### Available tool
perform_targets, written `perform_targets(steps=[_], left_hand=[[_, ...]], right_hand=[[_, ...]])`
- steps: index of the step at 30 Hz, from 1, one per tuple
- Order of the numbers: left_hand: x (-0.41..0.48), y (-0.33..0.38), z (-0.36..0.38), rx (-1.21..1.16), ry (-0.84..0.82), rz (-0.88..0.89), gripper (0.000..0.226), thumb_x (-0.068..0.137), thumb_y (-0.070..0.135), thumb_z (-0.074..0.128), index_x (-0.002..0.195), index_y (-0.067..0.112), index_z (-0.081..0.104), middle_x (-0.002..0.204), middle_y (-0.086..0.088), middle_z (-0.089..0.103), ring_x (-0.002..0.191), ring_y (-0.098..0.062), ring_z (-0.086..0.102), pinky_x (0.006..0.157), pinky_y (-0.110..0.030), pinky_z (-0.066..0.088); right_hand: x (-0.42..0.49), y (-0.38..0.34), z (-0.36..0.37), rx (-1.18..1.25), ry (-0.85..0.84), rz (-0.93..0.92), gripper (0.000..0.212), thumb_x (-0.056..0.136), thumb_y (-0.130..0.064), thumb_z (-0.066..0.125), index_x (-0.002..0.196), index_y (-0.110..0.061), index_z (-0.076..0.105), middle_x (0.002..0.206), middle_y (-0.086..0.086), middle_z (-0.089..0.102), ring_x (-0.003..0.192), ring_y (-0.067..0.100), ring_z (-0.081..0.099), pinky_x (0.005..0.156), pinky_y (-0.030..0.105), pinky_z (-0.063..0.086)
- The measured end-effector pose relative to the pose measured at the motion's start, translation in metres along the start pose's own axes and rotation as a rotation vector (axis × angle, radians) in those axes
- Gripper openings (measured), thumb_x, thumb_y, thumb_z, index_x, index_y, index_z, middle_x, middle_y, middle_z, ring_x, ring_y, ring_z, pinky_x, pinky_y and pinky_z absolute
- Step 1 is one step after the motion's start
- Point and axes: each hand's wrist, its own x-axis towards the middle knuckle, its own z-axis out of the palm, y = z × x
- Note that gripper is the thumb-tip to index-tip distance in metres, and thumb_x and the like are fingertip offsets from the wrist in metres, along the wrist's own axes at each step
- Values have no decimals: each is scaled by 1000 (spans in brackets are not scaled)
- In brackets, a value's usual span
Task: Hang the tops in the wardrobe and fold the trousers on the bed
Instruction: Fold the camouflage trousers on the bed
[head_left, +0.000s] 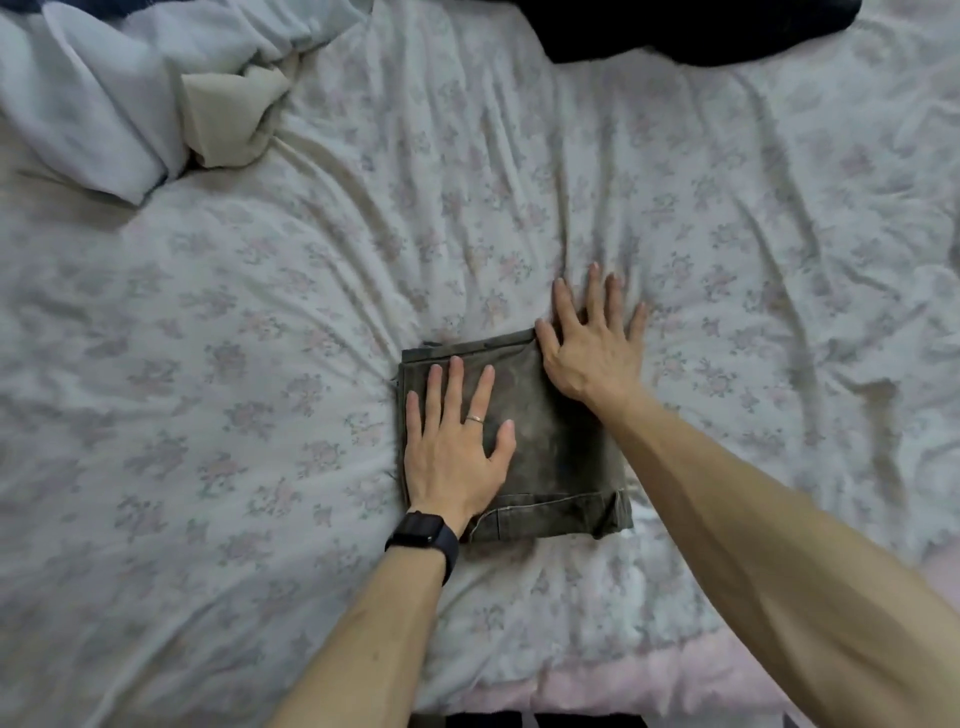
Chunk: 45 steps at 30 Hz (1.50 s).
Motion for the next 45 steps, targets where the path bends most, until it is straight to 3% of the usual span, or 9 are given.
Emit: perform_targets(steps=[5, 13, 17, 19, 24, 29, 36, 41, 45], left_hand=[[1, -2, -12, 54, -90, -14, 69, 97, 64, 18, 160, 40, 5, 170, 1, -1, 156, -22, -8, 123, -52, -8], [-12, -4, -13, -33, -35, -37, 64, 103, 58, 24, 160, 39, 2, 169, 7, -8, 155, -14, -10, 124, -50, -10], [-33, -9, -27, -449, 157, -354, 65, 102, 39, 50, 160, 29, 22, 164, 2, 20, 147, -16, 22, 118, -38, 21], [-42, -24, -32, -805, 86, -609, 61, 101, 33, 56, 156, 28, 30, 157, -1, 35, 138, -16, 41, 110, -33, 35], [-27, -66, -46, -1096, -258, -667, 55, 97, 18, 67, 148, 12, 47, 135, -5, 62, 120, -21, 62, 103, -44, 52], [-6, -77, -66, -1254, -502, -714, 60, 93, 7, 70, 144, 25, 44, 118, -3, 71, 88, -14, 75, 59, -22, 57], [-28, -71, -81, -1309, -432, -674, 69, 91, 2, 71, 146, 31, 40, 103, 1, 77, 98, -19, 74, 81, -37, 60], [-42, -73, -119, -1321, -433, -639, 64, 94, 4, 69, 143, 34, 39, 99, 0, 78, 88, -15, 76, 62, -28, 59], [-65, -67, -159, -1322, -431, -605, 63, 94, 7, 69, 139, 39, 40, 102, -3, 78, 90, -16, 75, 68, -33, 59]], right_hand=[[-74, 3, 9, 196, 296, -75, 65, 104, -54, 27, 161, -39, 2, 170, 2, -9, 156, 22, -11, 123, 52, -3], [-156, 43, 47, 330, 129, -77, 62, 105, -50, 36, 161, -36, 14, 169, 11, 9, 156, 24, 6, 125, 45, 17], [-155, 47, 24, 951, 129, 184, 65, 96, -33, 66, 154, -37, 37, 143, -2, 55, 123, 6, 54, 104, 22, 44], [-153, 56, 9, 1133, 32, 287, 66, 94, -30, 72, 151, -39, 42, 132, -3, 62, 105, -8, 59, 91, 13, 45], [-130, 68, -9, 1070, -216, 179, 75, 97, -15, 66, 156, -43, 29, 126, -6, 63, 111, 7, 63, 96, 28, 50], [-116, 78, -11, 1177, -346, 211, 75, 96, -1, 63, 152, -42, 34, 100, -11, 78, 84, -3, 72, 60, 11, 51], [-136, 69, -25, 1212, -345, 204, 77, 96, -7, 67, 122, -76, 45, 115, 1, 71, 98, 13, 72, 66, 27, 59], [-163, 59, -59, 1226, -358, 163, 77, 95, -9, 69, 149, -53, 36, 129, 5, 54, 92, 17, 74, 64, 32, 61], [-199, 59, -102, 1225, -306, 104, 81, 93, -4, 70, 151, -49, 36, 127, -1, 55, 89, 14, 75, 62, 29, 61]])
